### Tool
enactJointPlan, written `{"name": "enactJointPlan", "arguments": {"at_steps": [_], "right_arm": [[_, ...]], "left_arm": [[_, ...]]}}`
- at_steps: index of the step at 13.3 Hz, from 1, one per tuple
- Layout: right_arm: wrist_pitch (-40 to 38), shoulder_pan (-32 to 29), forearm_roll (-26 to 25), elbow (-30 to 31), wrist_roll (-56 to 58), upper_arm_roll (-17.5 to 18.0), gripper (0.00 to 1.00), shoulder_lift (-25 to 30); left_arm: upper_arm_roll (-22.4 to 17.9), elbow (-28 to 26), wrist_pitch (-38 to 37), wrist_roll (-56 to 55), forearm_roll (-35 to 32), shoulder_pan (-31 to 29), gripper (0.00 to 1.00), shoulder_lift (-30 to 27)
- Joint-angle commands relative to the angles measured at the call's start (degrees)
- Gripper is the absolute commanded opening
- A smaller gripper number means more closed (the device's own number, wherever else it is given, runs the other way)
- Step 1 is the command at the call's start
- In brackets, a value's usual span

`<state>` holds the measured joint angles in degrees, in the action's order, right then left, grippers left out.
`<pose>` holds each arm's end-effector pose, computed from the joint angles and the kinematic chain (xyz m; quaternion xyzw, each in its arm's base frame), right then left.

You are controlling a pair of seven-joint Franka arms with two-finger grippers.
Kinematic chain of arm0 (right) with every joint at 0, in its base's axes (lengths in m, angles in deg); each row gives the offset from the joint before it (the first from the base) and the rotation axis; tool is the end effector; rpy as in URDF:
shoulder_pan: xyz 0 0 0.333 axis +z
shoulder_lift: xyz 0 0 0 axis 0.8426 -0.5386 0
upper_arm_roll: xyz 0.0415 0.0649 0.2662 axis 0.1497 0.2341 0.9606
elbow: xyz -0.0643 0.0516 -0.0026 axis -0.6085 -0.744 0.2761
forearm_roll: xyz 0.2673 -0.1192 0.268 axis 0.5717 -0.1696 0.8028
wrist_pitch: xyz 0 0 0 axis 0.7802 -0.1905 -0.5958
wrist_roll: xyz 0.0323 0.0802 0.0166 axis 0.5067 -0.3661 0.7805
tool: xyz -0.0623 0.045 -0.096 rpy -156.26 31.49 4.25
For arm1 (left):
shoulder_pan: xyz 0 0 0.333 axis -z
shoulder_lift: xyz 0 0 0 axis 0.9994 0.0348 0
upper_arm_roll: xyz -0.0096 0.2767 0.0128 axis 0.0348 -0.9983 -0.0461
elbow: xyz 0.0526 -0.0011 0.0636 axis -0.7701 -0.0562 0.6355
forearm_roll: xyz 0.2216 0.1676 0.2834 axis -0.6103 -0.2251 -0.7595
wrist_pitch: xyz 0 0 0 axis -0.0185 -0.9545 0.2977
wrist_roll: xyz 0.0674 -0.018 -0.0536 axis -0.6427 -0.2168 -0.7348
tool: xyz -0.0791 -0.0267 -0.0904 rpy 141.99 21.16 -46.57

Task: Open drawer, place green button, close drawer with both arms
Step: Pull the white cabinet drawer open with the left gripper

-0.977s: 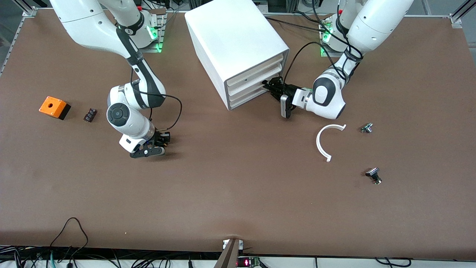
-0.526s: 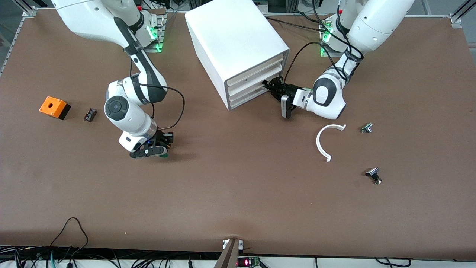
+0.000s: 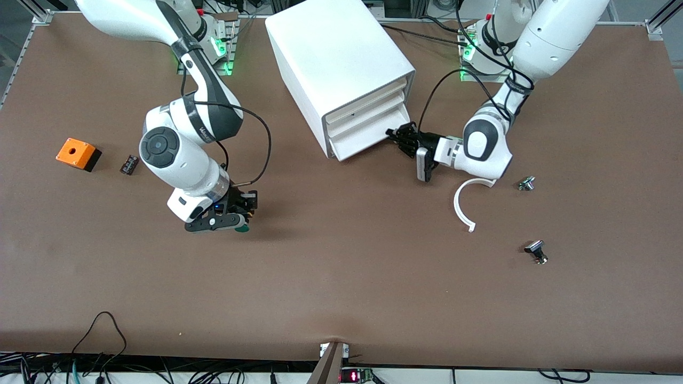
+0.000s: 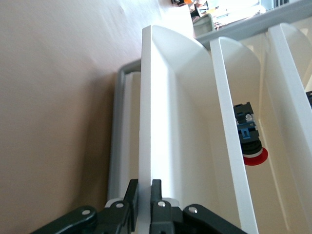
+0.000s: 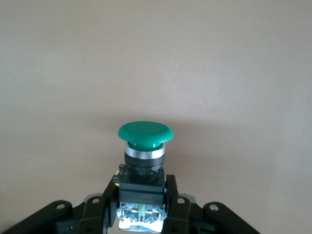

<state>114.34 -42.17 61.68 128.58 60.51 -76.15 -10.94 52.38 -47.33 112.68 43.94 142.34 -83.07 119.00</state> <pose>0.6266 0.2544 0.3057 -0.9959 -0.0615 -0.0376 0.0545 0.4314 -0.2341 0.0968 0.7741 -0.2886 -0.0643 0.5598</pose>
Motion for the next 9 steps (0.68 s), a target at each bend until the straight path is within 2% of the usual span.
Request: {"name": "enactJointPlan", "arguments": {"at_steps": [1,3,5,9], "right_arm": [[-5.5,1.2,1.5,-6.3,-1.7,0.1,0.00,-0.5],[-6.7,2.4,3.0,-8.7,-4.2,0.1,0.00,-1.0],[-5.7,4.3,2.9,-9.2,-6.7,0.1,0.00,-1.0],[-5.2,10.0,2.4,-14.6,-13.7,0.0,0.00,-3.5]], "left_arm": [[-1.0,5.2,-0.5,-1.7,-4.2,-1.8,0.00,2.5],[-1.0,8.3,-1.4,-3.5,-6.8,-3.6,0.00,3.5],[-1.0,12.1,-3.7,-6.0,-9.5,-5.0,0.00,4.8],[-1.1,16.5,-3.8,-10.7,-12.7,-5.8,0.00,6.2]]}}
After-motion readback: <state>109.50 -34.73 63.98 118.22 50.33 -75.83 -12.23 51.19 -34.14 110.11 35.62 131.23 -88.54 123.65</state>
